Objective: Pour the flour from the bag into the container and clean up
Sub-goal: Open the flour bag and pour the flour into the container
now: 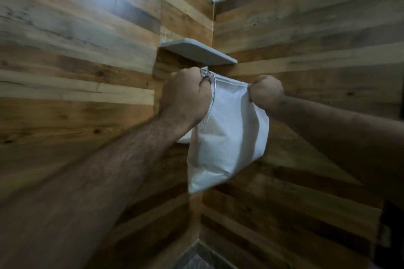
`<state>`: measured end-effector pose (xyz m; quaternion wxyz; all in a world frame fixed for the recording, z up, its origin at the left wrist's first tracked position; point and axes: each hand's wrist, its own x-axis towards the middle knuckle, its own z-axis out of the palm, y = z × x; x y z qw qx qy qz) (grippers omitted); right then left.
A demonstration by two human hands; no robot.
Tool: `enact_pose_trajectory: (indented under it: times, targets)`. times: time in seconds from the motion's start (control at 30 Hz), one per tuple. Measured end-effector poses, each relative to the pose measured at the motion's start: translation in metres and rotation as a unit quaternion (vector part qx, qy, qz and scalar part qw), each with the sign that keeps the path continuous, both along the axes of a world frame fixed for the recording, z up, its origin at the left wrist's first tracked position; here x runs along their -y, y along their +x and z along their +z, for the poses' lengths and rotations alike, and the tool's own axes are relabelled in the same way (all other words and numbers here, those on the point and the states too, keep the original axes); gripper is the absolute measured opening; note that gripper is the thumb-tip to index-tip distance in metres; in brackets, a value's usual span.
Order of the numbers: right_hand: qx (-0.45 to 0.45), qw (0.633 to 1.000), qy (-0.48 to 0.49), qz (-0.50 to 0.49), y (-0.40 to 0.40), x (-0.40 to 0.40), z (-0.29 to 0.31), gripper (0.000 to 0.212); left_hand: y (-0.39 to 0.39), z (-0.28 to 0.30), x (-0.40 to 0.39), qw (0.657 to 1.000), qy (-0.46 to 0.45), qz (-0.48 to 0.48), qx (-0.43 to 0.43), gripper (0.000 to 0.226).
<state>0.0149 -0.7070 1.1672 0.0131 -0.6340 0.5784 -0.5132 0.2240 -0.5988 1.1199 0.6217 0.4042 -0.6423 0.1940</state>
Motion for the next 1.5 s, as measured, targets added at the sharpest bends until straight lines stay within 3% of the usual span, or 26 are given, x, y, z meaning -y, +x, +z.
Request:
enact_pose_trajectory:
  times: [0.17,0.33,0.43,0.6,0.7,0.8,0.93,1.1,1.13,1.2,1.27,1.37,1.5]
  targets:
    - [-0.045,0.991,0.125,-0.005,-0.061,-0.089,-0.106,0.014,-0.043,-0.099,-0.086,0.993,0.087,-0.06,0.059,0.046]
    - [-0.054,0.967,0.247,0.003,-0.12,-0.19,-0.244,0.022,-0.08,-0.24,-0.181,0.965,0.171,-0.073,0.185,0.033]
    - [-0.077,0.949,0.307,-0.006,-0.148,-0.236,-0.324,0.034,-0.101,-0.324,-0.234,0.945,0.265,-0.089,0.169,0.035]
    - [-0.168,0.908,0.384,-0.009,-0.18,-0.298,-0.437,0.021,-0.128,-0.444,-0.301,0.916,0.347,-0.079,0.185,0.028]
    - [-0.219,0.884,0.412,0.027,-0.185,-0.322,-0.482,0.022,-0.139,-0.488,-0.332,0.899,0.387,-0.066,0.193,0.03]
    - [-0.254,0.871,0.419,0.044,-0.185,-0.334,-0.506,0.019,-0.144,-0.52,-0.361,0.896,0.39,-0.037,0.207,0.014]
    - [-0.337,0.852,0.394,0.066,-0.18,-0.352,-0.515,0.026,-0.135,-0.557,-0.394,0.883,0.437,-0.03,0.172,0.023]
    - [-0.442,0.837,0.322,0.032,-0.175,-0.384,-0.503,0.031,-0.132,-0.563,-0.413,0.845,0.531,-0.045,0.029,0.015]
    - [-0.448,0.839,0.308,0.022,-0.171,-0.394,-0.499,0.033,-0.127,-0.562,-0.416,0.833,0.551,-0.047,-0.002,0.025]
    - [-0.419,0.859,0.292,0.032,-0.16,-0.416,-0.492,0.032,-0.114,-0.565,-0.426,0.812,0.578,-0.06,-0.052,0.04]
    - [-0.371,0.873,0.304,0.083,-0.147,-0.438,-0.489,0.021,-0.101,-0.567,-0.436,0.804,0.584,-0.069,-0.087,0.042]
    - [-0.339,0.863,0.341,0.153,-0.124,-0.468,-0.497,0.019,-0.089,-0.568,-0.444,0.825,0.554,-0.067,-0.085,0.038]
    - [-0.305,0.867,0.369,0.137,-0.098,-0.496,-0.524,0.036,-0.096,-0.567,-0.44,0.838,0.536,-0.083,-0.065,0.037]
